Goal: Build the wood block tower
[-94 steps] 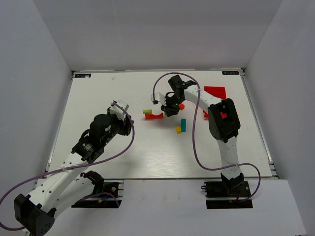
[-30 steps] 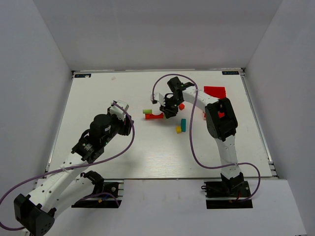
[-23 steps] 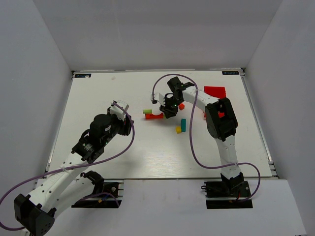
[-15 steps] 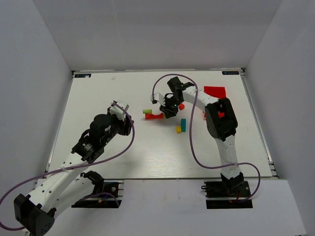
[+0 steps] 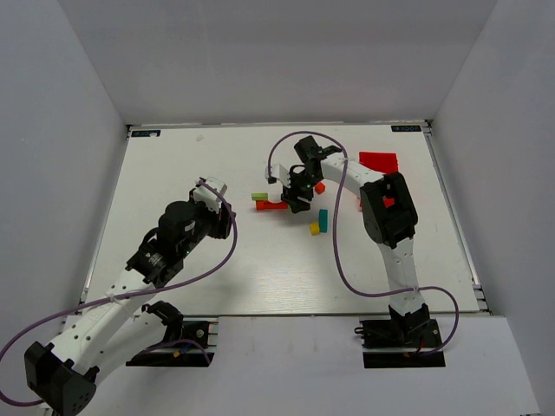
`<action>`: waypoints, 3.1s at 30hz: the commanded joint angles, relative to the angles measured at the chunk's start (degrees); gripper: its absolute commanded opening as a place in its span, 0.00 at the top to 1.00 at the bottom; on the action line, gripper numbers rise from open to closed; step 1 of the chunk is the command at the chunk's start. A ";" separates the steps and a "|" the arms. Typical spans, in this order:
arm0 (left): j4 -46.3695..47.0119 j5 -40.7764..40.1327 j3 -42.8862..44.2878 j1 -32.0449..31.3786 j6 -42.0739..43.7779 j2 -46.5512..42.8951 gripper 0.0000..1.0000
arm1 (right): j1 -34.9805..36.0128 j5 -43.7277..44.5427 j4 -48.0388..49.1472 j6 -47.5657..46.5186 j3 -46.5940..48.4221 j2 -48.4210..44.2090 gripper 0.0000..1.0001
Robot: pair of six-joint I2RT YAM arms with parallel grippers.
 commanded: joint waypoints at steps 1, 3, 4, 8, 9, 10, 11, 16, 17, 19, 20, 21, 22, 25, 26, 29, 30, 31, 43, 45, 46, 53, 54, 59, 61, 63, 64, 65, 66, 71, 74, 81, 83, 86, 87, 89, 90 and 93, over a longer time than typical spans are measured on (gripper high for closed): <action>0.40 -0.21 0.96 0.12 0.27 -0.83 0.35 | 0.26 0.01 1.00 -0.01 0.20 0.40 0.28; 0.40 -0.21 0.96 0.12 0.27 -0.83 0.35 | 0.26 0.10 1.09 -0.01 -0.07 0.31 0.11; 0.40 -0.21 0.96 0.12 0.27 -0.83 0.35 | 0.26 0.10 1.44 -0.01 -0.24 0.14 0.10; 0.40 -0.21 0.96 0.12 0.27 -0.83 0.35 | -0.09 0.18 1.79 0.26 -0.94 -0.91 0.10; 0.40 -0.21 0.96 0.12 0.27 -0.83 0.35 | -0.09 0.53 1.71 0.26 -1.12 -1.18 0.10; 0.40 -0.21 0.96 0.12 0.27 -0.83 0.35 | -0.09 0.71 1.71 0.34 -1.38 -1.96 0.10; 0.40 -0.21 0.96 0.12 0.27 -0.83 0.35 | -0.27 0.71 1.79 0.26 -1.91 -3.10 0.10; 0.40 -0.21 0.96 0.12 0.27 -0.83 0.35 | -0.79 0.45 1.62 -0.09 -6.04 -10.22 0.10; 0.40 -0.21 0.96 0.12 0.27 -0.83 0.35 | -0.88 0.27 1.97 -0.18 -7.70 -11.28 0.10; 0.40 -0.21 0.96 0.12 0.27 -0.83 0.35 | -0.80 2.19 3.28 0.17 -11.39 -16.28 0.10; 0.40 -0.21 0.96 0.12 0.27 -0.83 0.35 | -0.80 2.73 6.07 0.43 -12.80 -17.78 0.10; 0.40 -0.21 0.96 0.12 0.27 -0.83 0.35 | -0.88 3.34 9.41 1.83 -17.42 -21.97 0.10; 0.40 -0.21 0.96 0.12 0.27 -0.83 0.35 | -1.14 6.39 13.27 2.19 -18.69 -23.23 0.10; 0.40 -0.21 0.96 0.12 0.27 -0.83 0.35 | -1.32 12.97 23.36 5.78 -24.49 -28.42 0.10; 0.40 -0.21 0.96 0.12 0.27 -0.83 0.35 | -1.50 14.49 29.33 8.49 -27.29 -30.25 0.10; 0.40 -0.74 0.96 0.12 0.27 -0.83 0.35 | -2.11 18.63 37.38 19.13 -31.62 -31.94 0.10; 0.40 -0.74 0.96 0.12 0.27 -0.83 0.35 | -2.46 16.99 34.52 20.37 -31.62 -31.59 0.47; 0.40 -0.74 0.96 0.12 0.27 -0.83 0.35 | -2.64 13.06 31.88 21.78 -27.53 -28.63 0.96; 0.40 -1.27 0.96 0.12 0.27 -1.36 0.35 | -2.29 8.44 12.60 33.21 -9.82 -10.41 1.00; 0.40 -1.27 0.96 0.12 0.27 -1.36 0.35 | -2.38 8.79 12.78 33.83 -9.30 -9.09 1.00; 0.40 -1.27 0.96 0.12 0.27 -1.36 0.35 | -2.38 8.88 12.61 34.01 -8.86 -8.57 1.00; 0.40 -0.74 0.96 0.12 0.27 -1.36 0.35 | -2.29 8.01 11.38 33.92 -8.24 -6.72 1.00; 0.40 -0.74 0.96 0.12 0.27 -1.36 0.35 | -2.46 7.40 11.29 33.92 -8.07 -6.37 1.00; 0.40 -0.74 0.96 0.12 0.27 -1.36 0.35 | -2.11 5.99 10.23 34.53 -6.57 -5.05 1.00; 0.40 -0.74 0.96 0.12 0.27 -1.36 0.35 | -2.11 5.72 10.14 34.53 -6.31 -4.61 1.00; 0.40 -0.74 0.96 0.12 0.27 -1.36 0.35 | -2.20 5.72 10.32 34.54 -6.31 -4.52 1.00; 0.40 -0.74 0.96 0.12 0.27 -1.36 0.35 | -2.11 5.63 10.32 34.53 -6.22 -4.52 1.00; 0.40 -0.74 0.96 0.12 0.27 -1.36 0.35 | -2.20 5.63 10.23 34.62 -6.31 -4.43 1.00; 0.40 -0.74 0.96 0.12 0.27 -1.36 0.35 | -2.20 5.55 10.32 34.62 -6.31 -4.34 1.00; 0.40 -0.74 0.96 0.12 0.27 -1.36 0.35 | -2.20 4.76 10.23 34.54 -6.22 -4.26 1.00; 0.40 -0.74 0.96 0.12 0.27 -1.36 0.35 | -2.20 4.58 10.23 34.53 -6.22 -4.17 1.00; 0.40 -0.74 0.96 0.12 0.27 -1.36 0.35 | -2.11 4.40 10.14 34.53 -6.22 -4.17 1.00; 0.40 -0.74 0.96 0.12 0.27 -1.36 0.35 | -2.11 4.14 10.14 34.45 -6.13 -3.99 1.00; 0.40 -0.74 0.96 0.12 0.27 -1.36 0.35 | -2.20 3.79 10.05 34.36 -6.13 -4.08 1.00; 0.40 -0.74 0.96 0.12 0.27 -1.36 0.35 | -2.29 3.70 10.06 34.36 -6.13 -3.99 1.00; 0.40 -0.74 0.96 0.12 0.27 -1.36 0.35 | -2.20 3.70 10.05 34.36 -6.22 -3.99 1.00; 0.40 -0.74 0.96 0.12 0.27 -1.36 0.35 | -2.11 3.53 9.97 34.27 -6.22 -3.90 1.00; 0.40 -0.74 0.96 0.12 0.27 -1.36 0.35 | -2.29 3.26 9.97 34.10 -6.13 -3.90 1.00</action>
